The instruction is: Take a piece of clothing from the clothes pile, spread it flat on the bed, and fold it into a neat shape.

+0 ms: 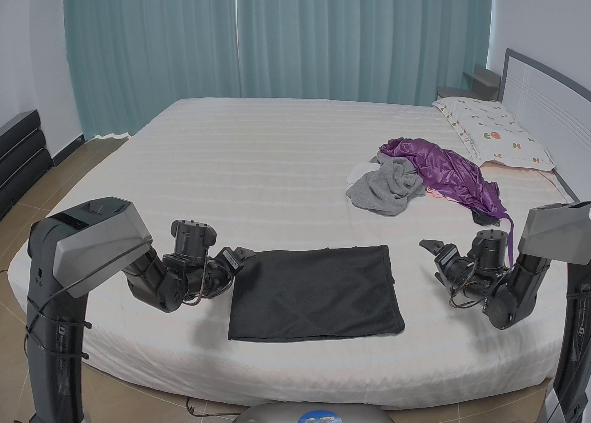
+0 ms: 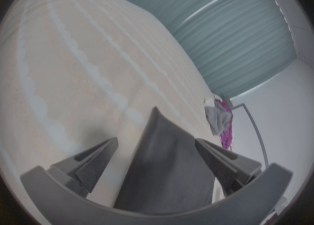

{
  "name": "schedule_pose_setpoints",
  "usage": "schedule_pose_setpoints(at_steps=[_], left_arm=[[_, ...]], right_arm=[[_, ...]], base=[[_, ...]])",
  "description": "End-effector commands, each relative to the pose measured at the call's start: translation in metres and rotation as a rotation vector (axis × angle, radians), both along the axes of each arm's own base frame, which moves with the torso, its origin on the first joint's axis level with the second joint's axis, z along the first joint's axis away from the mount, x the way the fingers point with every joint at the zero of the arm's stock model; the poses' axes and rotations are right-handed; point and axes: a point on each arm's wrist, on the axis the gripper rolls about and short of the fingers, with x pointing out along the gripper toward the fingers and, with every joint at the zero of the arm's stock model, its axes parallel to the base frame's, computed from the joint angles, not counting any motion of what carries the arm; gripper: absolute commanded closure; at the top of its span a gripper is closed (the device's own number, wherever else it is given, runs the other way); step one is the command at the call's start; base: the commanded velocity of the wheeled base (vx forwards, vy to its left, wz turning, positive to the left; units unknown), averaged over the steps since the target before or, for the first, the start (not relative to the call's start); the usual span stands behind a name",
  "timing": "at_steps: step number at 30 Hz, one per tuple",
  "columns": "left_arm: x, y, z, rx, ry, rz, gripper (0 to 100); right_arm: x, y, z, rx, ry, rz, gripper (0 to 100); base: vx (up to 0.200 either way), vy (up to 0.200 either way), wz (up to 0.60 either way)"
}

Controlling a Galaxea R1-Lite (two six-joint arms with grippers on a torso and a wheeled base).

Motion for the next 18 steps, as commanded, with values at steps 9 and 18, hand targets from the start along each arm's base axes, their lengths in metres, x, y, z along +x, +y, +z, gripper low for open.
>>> schedule_pose_setpoints(at_steps=[9,18], left_arm=[[-0.040,0.009,0.006,0.112,0.025,-0.183,0],[-0.045,0.005,0.000,0.156,0.019,-0.241,0]], right_arm=[[-0.031,-0.033,-0.014,0.152,0.012,-0.040,0],[-0.036,-0.033,-0.015,0.156,0.022,-0.015,0]], base=[[0.000,0.000,0.00],[0.000,0.000,0.00]])
